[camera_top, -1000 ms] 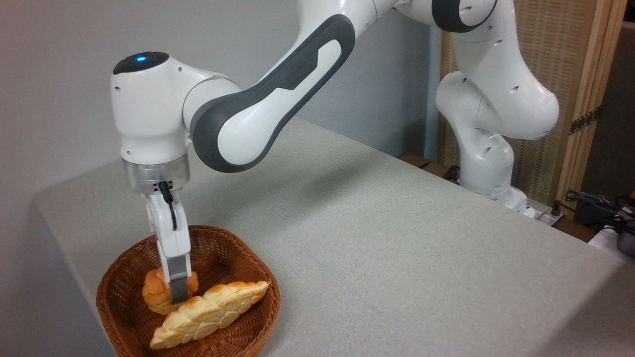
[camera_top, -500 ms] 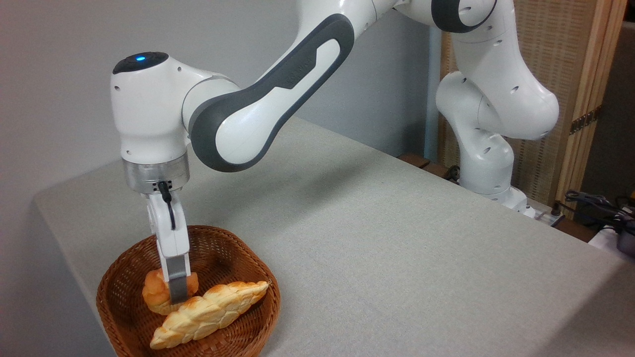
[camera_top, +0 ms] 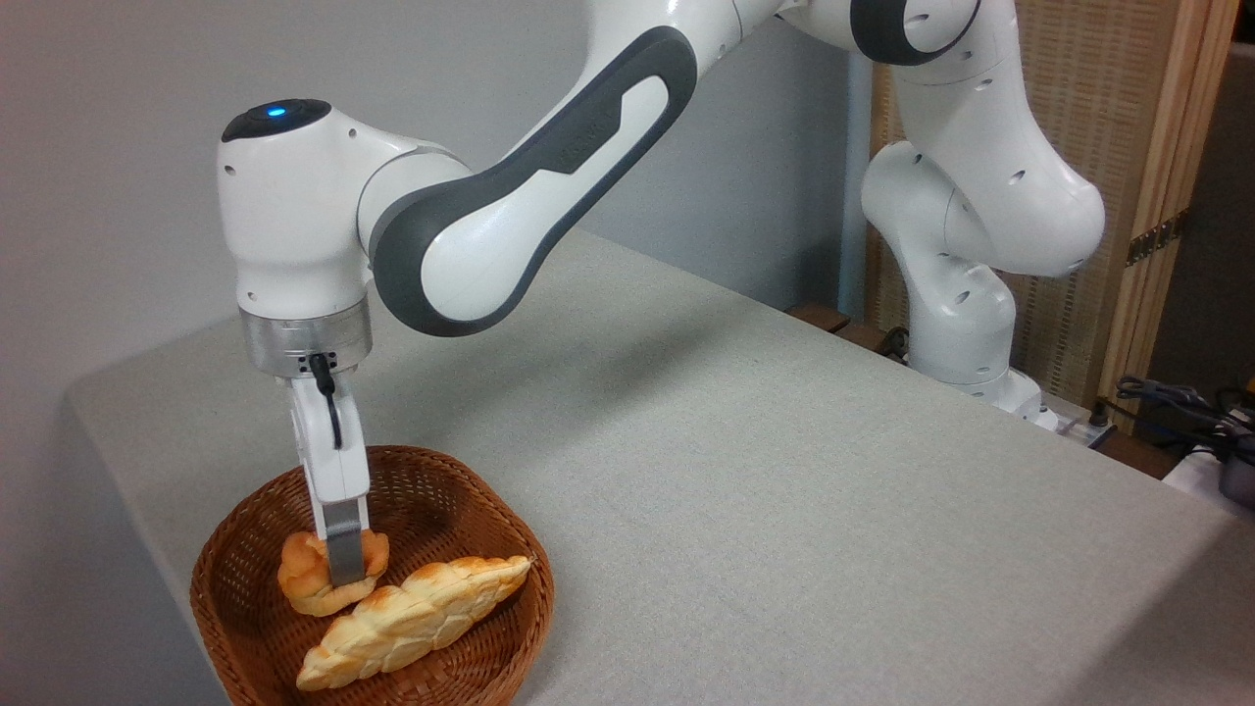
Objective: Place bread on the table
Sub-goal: 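Close the gripper fingers around the round orange bun, then lift the bun out of the basket and carry it over the table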
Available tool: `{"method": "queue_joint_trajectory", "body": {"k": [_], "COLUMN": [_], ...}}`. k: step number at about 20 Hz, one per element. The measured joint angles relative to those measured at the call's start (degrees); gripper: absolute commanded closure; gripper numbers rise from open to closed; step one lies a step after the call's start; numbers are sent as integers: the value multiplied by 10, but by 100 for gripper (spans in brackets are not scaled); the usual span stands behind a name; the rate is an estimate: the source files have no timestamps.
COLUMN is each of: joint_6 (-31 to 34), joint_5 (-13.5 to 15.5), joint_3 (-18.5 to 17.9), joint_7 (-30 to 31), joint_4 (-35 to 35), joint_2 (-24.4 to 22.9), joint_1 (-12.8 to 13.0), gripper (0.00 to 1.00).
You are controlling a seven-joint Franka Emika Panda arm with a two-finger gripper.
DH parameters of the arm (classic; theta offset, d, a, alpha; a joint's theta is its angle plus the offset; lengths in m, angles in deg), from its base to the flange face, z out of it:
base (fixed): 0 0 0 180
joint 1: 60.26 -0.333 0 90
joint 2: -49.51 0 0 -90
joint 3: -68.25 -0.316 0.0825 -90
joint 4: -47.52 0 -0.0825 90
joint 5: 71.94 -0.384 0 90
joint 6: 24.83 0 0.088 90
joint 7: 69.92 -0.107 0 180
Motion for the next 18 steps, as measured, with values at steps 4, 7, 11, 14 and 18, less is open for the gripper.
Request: {"method": "queue_joint_trajectory", "body": {"k": [4, 7, 11, 14, 18], "joint_6": [-1, -2, -1, 33, 200], "joint_5": [0, 0, 0, 6, 28], "joint_3": [8, 15, 19, 19, 6], "joint_7": [1, 12, 36, 42, 43], "joint_4": [4, 9, 9, 13, 15], "joint_2": [-1, -8, -19, -49, -145], "joint_1": [0, 0, 0, -2, -5], "gripper": [63, 63, 60, 53, 33]}}
